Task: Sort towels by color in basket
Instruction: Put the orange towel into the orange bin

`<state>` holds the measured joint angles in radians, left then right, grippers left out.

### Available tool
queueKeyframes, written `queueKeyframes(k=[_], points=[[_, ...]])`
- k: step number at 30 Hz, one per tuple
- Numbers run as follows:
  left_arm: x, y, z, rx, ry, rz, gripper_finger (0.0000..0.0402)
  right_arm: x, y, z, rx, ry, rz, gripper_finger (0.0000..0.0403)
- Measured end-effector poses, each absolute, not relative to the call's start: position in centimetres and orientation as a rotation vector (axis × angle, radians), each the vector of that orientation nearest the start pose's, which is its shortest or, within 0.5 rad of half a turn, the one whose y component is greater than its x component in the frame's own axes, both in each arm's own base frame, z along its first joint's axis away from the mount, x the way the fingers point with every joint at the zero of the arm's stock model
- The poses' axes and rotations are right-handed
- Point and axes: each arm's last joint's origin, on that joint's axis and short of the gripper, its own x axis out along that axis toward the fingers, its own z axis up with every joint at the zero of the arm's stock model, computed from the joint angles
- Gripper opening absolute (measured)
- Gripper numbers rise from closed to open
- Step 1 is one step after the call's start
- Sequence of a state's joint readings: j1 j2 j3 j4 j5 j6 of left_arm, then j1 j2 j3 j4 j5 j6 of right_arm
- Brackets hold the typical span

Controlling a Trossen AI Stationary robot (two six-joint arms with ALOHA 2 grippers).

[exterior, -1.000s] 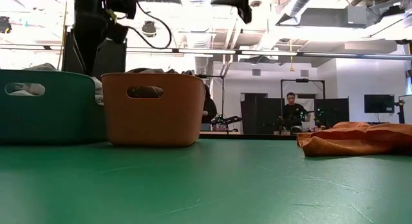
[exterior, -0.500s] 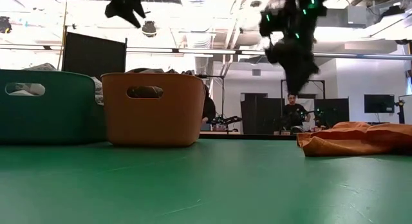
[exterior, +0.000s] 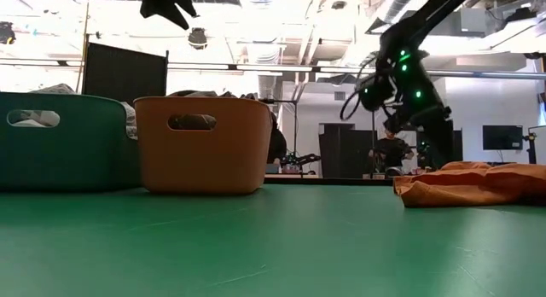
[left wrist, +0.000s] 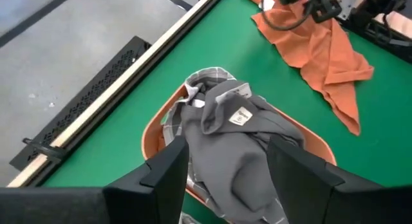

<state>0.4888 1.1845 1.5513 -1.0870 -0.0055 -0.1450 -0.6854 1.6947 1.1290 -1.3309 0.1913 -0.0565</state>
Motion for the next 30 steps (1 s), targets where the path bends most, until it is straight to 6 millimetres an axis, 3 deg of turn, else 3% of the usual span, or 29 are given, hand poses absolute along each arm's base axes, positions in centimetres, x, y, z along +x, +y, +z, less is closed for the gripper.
queueKeyframes(k=[6, 10, 13, 19, 22, 25, 30], points=[[17.3, 8.6, 42.9, -0.348, 0.672, 0.504, 0.0201, 20.2, -17.9, 16.3, 0.436, 2.028, -0.421, 0.0245], [16.9, 7.8, 43.1, -0.387, 0.665, 0.479, 0.0201, 20.5, -18.1, 14.3, 0.447, 2.1, -0.361, 0.0219], [16.4, 7.2, 43.4, -0.392, 0.65, 0.463, 0.0201, 20.8, -18.1, 13.0, 0.456, 2.145, -0.326, 0.017], [15.0, 6.5, 44.1, -0.383, 0.605, 0.472, 0.0201, 21.9, -17.4, 11.8, 0.525, 2.106, -0.251, 0.0027], [14.4, 6.4, 44.4, -0.359, 0.587, 0.51, 0.0201, 22.7, -17.1, 12.6, 0.583, 1.964, -0.214, 0.0019], [13.9, 6.3, 44.6, -0.319, 0.578, 0.522, 0.0201, 23.8, -16.9, 14.7, 0.589, 1.778, -0.164, 0.0019], [13.8, 6.3, 44.7, -0.247, 0.58, 0.501, 0.0201, 24.9, -15.7, 21.1, 0.544, 1.383, 0.026, 0.0017]])
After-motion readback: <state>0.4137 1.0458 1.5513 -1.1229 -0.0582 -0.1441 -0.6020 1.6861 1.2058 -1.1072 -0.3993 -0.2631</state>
